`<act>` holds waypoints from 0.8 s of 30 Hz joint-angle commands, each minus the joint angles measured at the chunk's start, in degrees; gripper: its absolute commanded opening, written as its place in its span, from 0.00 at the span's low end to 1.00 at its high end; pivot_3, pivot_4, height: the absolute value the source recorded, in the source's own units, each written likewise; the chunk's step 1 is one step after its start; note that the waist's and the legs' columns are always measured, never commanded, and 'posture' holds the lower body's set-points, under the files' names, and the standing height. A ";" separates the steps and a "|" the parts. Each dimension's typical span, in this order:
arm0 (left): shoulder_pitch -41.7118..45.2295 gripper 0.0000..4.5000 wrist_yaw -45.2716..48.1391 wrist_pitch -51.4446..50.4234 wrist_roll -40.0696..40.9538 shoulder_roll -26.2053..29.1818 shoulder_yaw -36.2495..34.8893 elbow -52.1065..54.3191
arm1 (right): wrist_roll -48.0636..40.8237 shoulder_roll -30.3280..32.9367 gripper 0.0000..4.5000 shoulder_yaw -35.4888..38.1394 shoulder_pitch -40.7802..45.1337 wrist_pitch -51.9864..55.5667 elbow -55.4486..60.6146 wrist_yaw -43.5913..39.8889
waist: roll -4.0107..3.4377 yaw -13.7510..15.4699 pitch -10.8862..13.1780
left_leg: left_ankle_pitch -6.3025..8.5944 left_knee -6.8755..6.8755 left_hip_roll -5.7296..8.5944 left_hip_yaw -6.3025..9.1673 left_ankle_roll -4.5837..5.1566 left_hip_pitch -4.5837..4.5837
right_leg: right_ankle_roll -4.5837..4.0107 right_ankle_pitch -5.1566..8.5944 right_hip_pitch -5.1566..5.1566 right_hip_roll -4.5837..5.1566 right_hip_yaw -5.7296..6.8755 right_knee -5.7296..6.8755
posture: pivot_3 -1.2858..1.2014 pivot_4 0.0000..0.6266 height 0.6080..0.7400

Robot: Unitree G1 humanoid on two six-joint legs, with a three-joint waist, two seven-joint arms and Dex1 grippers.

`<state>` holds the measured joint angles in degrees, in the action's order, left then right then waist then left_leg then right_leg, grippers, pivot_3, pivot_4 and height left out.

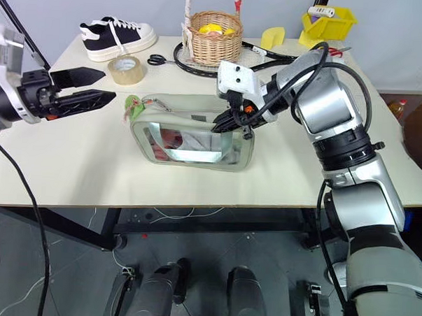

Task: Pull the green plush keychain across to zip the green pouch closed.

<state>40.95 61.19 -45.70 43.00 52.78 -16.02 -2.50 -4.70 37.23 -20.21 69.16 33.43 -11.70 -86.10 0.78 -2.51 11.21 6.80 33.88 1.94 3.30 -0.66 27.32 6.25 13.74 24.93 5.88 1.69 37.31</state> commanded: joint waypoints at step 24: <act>2.02 1.00 0.81 -0.31 0.61 -0.36 1.98 1.09 | -2.14 5.99 0.23 4.11 -2.31 -5.26 -0.92 1.27 | 0.00 0.33 0.00 | 0.00 0.05 0.00 0.01 0.00 -0.02 | 0.00 0.00 -0.10 0.02 0.00 -0.09 | 0.52 0.24 0.88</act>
<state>41.44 61.73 -46.02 43.05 52.11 -12.94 -2.75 -6.42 41.68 -18.93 66.11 27.32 -14.35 -85.33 0.78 -2.18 11.21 6.80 33.93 1.95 3.31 -0.66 27.31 6.25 13.73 24.83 5.90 1.69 37.22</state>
